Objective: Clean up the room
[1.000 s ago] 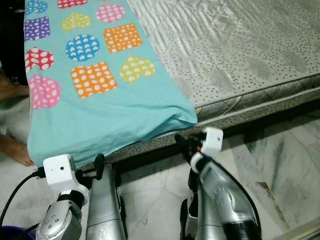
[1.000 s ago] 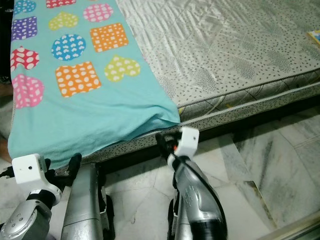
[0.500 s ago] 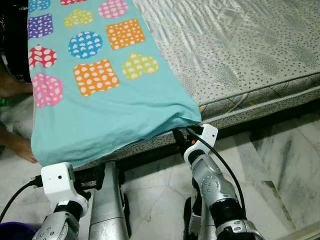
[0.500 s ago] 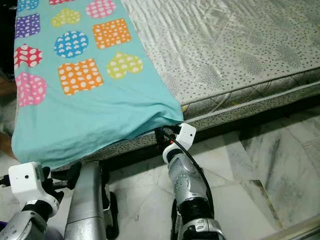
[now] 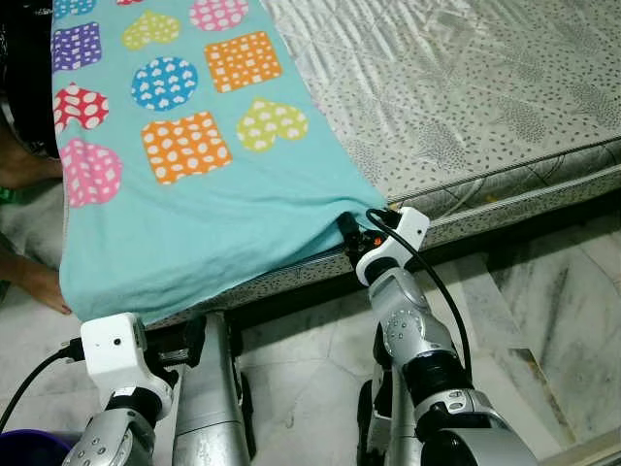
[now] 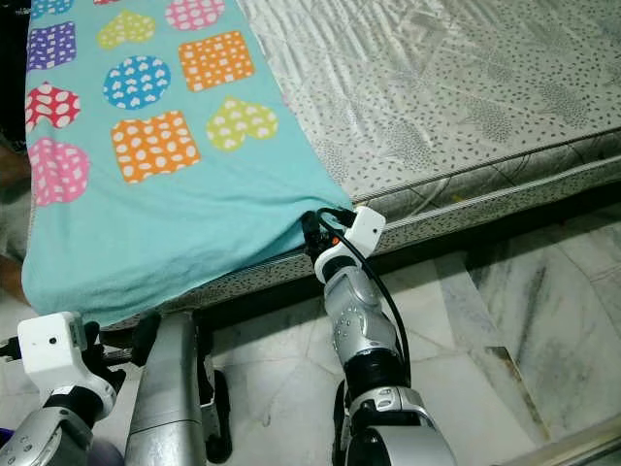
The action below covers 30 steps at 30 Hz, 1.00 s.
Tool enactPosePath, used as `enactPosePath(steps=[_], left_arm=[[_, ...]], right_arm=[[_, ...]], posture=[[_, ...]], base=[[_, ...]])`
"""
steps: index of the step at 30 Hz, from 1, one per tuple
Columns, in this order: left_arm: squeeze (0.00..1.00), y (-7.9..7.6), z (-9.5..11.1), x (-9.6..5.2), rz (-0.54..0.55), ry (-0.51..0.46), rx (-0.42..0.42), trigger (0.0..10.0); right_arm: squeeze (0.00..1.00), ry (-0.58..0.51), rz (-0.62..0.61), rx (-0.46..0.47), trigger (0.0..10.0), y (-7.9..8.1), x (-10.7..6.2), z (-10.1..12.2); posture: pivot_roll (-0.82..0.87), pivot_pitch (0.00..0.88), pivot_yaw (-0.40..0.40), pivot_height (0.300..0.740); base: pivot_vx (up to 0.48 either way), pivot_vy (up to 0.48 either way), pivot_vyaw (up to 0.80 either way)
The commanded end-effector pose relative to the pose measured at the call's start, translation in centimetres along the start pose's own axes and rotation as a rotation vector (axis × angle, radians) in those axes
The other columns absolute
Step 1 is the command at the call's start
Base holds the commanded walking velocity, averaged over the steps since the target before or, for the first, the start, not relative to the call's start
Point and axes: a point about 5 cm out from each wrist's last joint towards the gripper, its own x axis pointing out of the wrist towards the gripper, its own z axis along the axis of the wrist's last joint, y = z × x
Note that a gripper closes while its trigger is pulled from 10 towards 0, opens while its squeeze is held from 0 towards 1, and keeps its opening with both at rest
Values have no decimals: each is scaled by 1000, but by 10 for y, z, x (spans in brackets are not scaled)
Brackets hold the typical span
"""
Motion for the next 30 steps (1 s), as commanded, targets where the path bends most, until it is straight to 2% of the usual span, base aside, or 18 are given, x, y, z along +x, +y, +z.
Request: enactPosePath(steps=[1, 5, 9, 10, 11, 12, 13, 18, 20, 22, 25, 26, 27, 28, 30], left_arm=[[0, 4, -4, -2, 25, 24, 8, 10000], [0, 4, -3, 0, 26, 19, 6, 10000], [0, 5, -3, 1, 28, 18, 6, 10000], [0, 5, -3, 1, 28, 18, 6, 10000], [0, 5, -3, 2, 27, 17, 7, 10000], [0, 5, -3, 2, 27, 17, 7, 10000], [0, 5, -3, 3, 27, 16, 8, 10000], [0, 6, -2, 3, 29, 12, 10, 10000], [0, 8, -1, 3, 35, 10, 14, 10000], [0, 8, -1, 3, 36, 10, 14, 10000], [0, 9, -1, 4, 39, 8, 15, 10000], [0, 9, -1, 4, 39, 8, 15, 10000], [0, 8, -1, 5, 38, 6, 15, 10000], [0, 8, 0, 5, 37, 3, 14, 10000], [0, 8, 0, 6, 38, 2, 14, 10000]], right_arm=[[0, 11, 61, 26, 10000, 25, 2, -10], [0, 20, 21, 3, 10000, 11, -7, -14], [0, 35, 6, -9, 10000, 7, -12, -19], [0, 44, 4, -17, 7686, 7, -12, -21], [0, 48, 0, -20, 1333, 8, -13, -23], [0, 49, -2, -21, 1333, 8, -13, -25], [0, 58, -9, -32, 0, 7, -14, -27], [0, 68, -32, -52, 0, 5, -16, -30], [0, 96, -81, -131, 0, -4, -18, -33], [0, 98, -87, -138, 0, -5, -18, -33], [0, 117, -139, -222, 0, -16, -20, -33], [0, 117, -139, -222, 0, -16, -20, -33], [0, 112, -141, -213, 2471, -18, -21, -31], [0, 103, -140, -197, 10000, -19, -22, -27], [0, 98, -138, -189, 10000, -20, -24, -25]], posture=[[95, 357, 29, 523], [94, 353, 28, 523], [91, 349, 30, 523], [91, 349, 31, 523], [91, 348, 31, 523], [92, 347, 31, 523], [94, 346, 31, 523], [100, 343, 31, 523], [99, 342, 30, 523], [99, 342, 30, 523], [99, 337, 29, 523], [99, 337, 29, 523], [99, 335, 29, 523], [98, 334, 29, 523], [98, 334, 29, 523]], base=[[0, 0, 0], [0, 0, 0], [0, 0, 0], [0, 0, 0], [0, 0, 0], [0, 0, 0], [0, 0, 0], [0, 0, 0], [0, 0, 0], [0, 0, 0], [0, 0, 0], [0, 0, 0], [0, 0, 0], [0, 0, 0], [0, 0, 0]])
